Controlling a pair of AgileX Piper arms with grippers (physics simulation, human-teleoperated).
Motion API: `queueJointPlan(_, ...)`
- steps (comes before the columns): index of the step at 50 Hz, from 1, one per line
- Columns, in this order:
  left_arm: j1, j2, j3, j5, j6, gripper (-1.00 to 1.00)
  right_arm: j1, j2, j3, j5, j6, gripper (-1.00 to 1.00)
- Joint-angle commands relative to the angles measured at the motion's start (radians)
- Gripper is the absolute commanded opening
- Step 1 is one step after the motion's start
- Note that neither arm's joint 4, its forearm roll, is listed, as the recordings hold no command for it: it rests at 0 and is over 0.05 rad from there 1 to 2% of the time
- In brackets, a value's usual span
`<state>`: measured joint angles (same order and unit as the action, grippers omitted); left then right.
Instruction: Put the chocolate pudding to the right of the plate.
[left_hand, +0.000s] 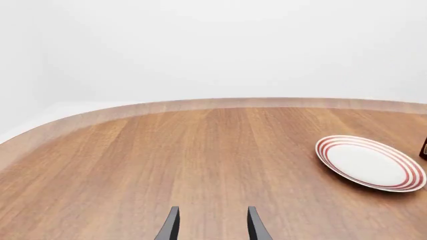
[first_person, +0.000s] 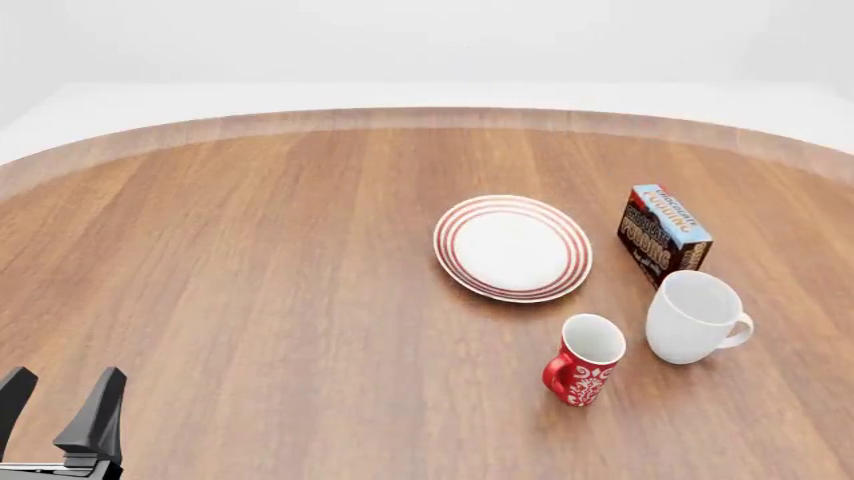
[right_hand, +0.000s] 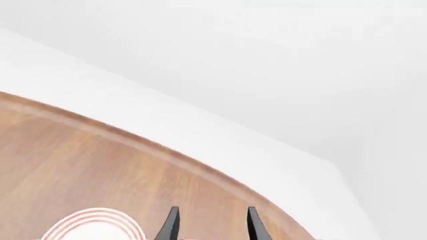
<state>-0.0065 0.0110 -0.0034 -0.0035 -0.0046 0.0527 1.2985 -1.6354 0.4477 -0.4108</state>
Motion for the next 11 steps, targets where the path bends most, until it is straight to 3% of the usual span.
queueJointPlan(1,0.0,0.0,0.0,0.0,0.001,1.0,0.089,-0.226,-0.207,0.083,-0.036,1.0)
queueJointPlan(4,0.0,0.0,0.0,0.0,0.0,1.0,0.005,-0.473,0.013,-0.271,-0.246,1.0)
queueJointPlan(5,0.0,0.0,0.0,0.0,0.0,1.0,0.004,-0.564,0.12,-0.437,-0.354,1.0)
queueJointPlan(8,0.0,0.0,0.0,0.0,0.0,1.0,0.049,-0.723,0.234,-0.653,-0.414,1.0)
queueJointPlan(10,0.0,0.0,0.0,0.0,0.0,1.0,0.131,-0.815,0.313,-0.749,-0.409,1.0)
queueJointPlan(11,0.0,0.0,0.0,0.0,0.0,1.0,0.063,-0.894,0.337,-0.767,-0.311,1.0)
